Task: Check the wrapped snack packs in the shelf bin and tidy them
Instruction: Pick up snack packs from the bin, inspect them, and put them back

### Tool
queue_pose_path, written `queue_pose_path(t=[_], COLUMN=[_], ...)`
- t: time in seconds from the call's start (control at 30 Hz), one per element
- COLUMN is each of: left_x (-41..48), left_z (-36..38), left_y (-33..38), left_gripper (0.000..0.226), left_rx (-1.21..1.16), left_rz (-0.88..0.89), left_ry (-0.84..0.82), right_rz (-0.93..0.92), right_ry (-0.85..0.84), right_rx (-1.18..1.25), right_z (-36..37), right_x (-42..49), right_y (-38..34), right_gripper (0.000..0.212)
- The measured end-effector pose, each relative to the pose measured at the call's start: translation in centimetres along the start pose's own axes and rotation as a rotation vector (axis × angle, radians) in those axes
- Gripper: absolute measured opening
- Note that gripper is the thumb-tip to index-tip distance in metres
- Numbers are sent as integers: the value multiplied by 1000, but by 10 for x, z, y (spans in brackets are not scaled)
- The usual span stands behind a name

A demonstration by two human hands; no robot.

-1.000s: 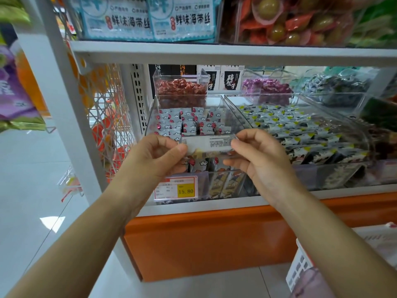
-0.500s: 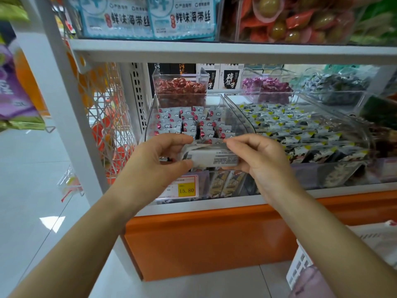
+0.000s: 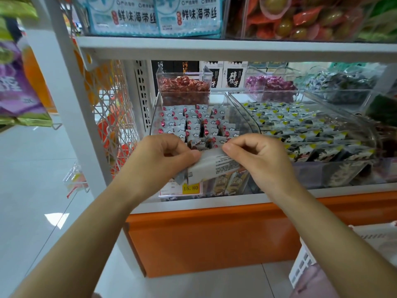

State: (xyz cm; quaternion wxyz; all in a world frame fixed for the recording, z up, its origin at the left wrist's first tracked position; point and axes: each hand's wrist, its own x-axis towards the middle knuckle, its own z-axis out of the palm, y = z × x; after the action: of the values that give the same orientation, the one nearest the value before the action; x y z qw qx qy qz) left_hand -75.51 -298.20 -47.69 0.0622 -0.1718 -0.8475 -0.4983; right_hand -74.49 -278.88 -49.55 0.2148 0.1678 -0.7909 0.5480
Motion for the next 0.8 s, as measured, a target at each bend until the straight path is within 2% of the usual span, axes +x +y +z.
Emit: queue_pose_path(t=[0.1,0.3,0.47,0.6,0.73,0.8], left_x=[1,0,-1,1,1,2], left_z=[-6,-9,-5,-6,-4,-3], left_y=[-2,-3,-6,-9,-9,-10], left_gripper=[21,21,23,21,22,22], left_rx=[43,-15,-17,-37,-58,-55], left_rz=[15,12,13,53,67,69], left_ry=[-25,-43,-148,-107,-128,-136], right_rz=[-3,15,64,233,330,358], right_ry=[-26,4,18,-157,-266,-304], right_rx=[17,25,42,229,301,318], right_z=[0,2,2,-8,-17,-20], right_x=[0,1,1,5,9,9], right_y=[1,5,10,8,10,12], right_gripper=[19,19,19,18,11,17])
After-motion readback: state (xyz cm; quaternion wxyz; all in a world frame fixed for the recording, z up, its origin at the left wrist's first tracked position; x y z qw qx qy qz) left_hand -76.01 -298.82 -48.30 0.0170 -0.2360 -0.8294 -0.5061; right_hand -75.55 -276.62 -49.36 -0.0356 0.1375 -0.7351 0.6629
